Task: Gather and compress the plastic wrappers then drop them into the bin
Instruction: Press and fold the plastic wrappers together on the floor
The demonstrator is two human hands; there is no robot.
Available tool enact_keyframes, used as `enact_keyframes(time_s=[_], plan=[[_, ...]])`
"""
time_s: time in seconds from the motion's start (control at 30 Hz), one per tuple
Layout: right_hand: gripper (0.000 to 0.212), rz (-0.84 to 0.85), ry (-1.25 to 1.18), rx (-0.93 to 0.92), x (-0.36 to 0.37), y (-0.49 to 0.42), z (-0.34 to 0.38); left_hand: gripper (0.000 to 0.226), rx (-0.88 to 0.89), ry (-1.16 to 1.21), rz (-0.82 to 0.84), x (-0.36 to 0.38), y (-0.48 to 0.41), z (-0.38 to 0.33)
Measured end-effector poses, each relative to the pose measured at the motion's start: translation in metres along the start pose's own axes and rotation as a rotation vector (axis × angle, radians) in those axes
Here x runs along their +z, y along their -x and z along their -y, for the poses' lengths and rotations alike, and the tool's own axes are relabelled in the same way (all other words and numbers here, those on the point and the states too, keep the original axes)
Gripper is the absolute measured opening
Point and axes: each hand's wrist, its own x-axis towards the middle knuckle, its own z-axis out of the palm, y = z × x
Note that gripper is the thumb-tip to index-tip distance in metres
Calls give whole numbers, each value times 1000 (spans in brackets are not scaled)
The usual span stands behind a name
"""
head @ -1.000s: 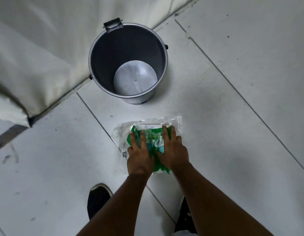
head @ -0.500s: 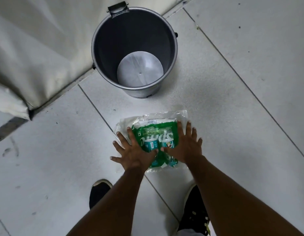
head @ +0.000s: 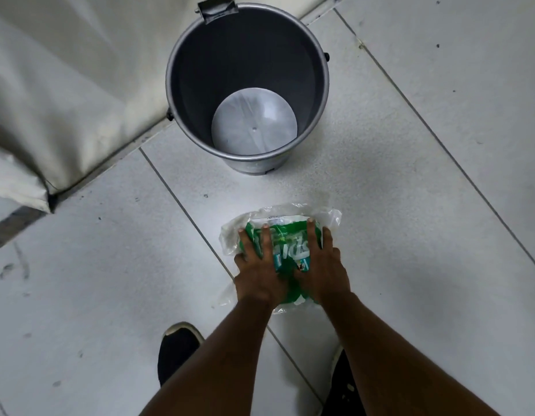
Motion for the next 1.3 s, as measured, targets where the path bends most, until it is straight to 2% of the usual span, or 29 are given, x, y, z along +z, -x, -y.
enact_keyframes(time_s=[0.27, 0.6, 0.73, 0.87, 1.0, 1.17, 1.3], plan=[[111, -6, 80, 51, -30, 47, 38, 124, 14, -45, 23, -43, 40, -18], [100, -63, 35, -27, -171, 150, 137, 109, -24, 141, -120, -209, 149, -35], [98, -127, 17, -42, -229, 163, 185, 113, -7, 159, -202, -284, 163, -45], [96, -247, 19, -72, -283, 143, 232, 111, 65, 135, -297, -351, 143, -60], [99, -338, 20, -116, -313, 87, 254, 111, 103, 143, -375, -384, 89, -73], [103, -321, 101, -157, -301, -1, 248, 118, 61, 145, -348, -374, 5, -82], [98, -280, 119, -169, -271, -50, 231, 111, 18, 142, -320, -344, -41, -84]])
